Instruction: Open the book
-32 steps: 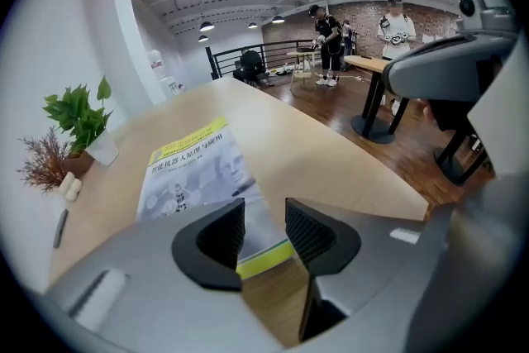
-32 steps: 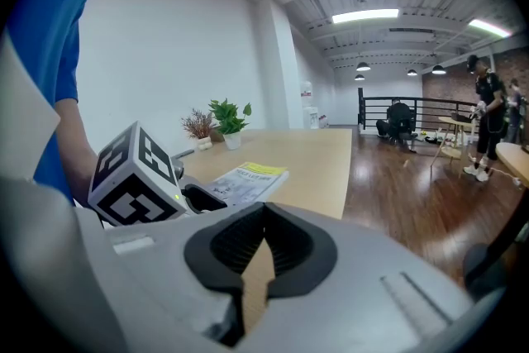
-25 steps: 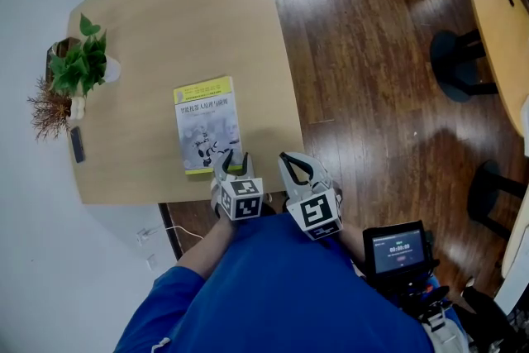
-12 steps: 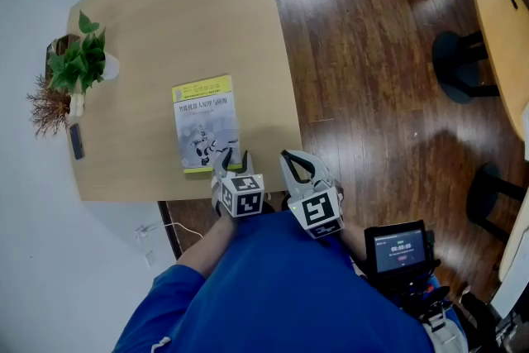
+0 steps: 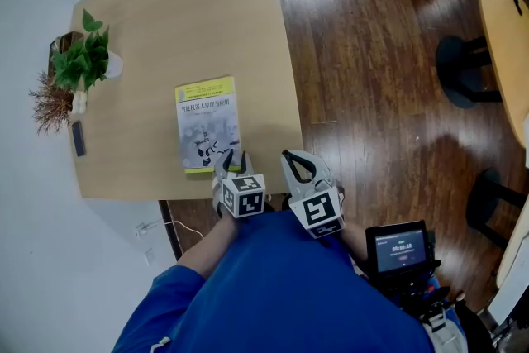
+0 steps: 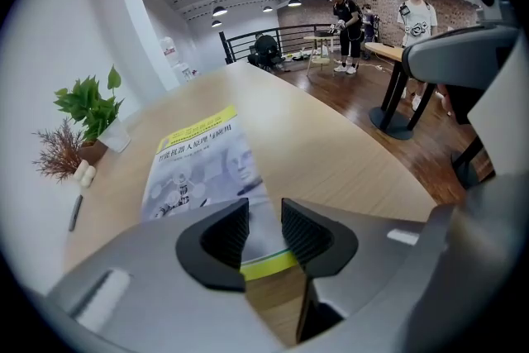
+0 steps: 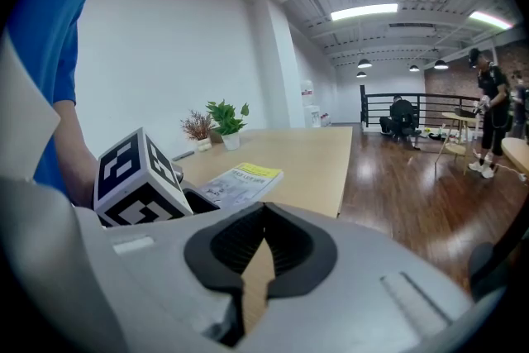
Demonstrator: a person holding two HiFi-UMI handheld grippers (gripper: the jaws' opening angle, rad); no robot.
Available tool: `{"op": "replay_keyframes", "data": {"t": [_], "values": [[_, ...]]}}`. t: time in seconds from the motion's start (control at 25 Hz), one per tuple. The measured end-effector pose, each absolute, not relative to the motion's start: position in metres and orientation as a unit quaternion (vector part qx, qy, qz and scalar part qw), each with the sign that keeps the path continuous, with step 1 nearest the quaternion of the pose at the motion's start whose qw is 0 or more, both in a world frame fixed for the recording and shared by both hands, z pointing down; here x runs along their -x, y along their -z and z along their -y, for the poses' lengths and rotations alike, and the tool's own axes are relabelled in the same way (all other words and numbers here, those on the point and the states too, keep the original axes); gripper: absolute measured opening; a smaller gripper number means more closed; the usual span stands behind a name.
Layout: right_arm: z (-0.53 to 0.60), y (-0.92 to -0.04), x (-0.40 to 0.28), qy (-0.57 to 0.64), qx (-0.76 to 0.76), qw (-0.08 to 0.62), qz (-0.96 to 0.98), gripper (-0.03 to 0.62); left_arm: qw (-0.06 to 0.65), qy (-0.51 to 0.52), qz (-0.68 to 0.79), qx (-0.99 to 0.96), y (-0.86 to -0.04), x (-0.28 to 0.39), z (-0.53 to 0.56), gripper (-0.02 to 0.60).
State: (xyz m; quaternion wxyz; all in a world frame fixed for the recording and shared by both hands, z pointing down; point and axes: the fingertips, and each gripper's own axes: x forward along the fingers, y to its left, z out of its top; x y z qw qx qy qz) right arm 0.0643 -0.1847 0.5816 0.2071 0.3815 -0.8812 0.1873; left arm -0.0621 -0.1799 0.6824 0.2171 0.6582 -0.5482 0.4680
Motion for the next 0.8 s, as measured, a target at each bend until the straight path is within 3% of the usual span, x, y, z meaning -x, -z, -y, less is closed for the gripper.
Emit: {"op": "replay_keyframes", "data": {"t": [0.8], "values": [[0.192, -0.574, -0.062, -0.187, -0.375, 0.198, 0.886, 0.003, 0.217, -0.464, 0.551, -0.658, -0.668, 0.061, 0.178, 0.066]]}}
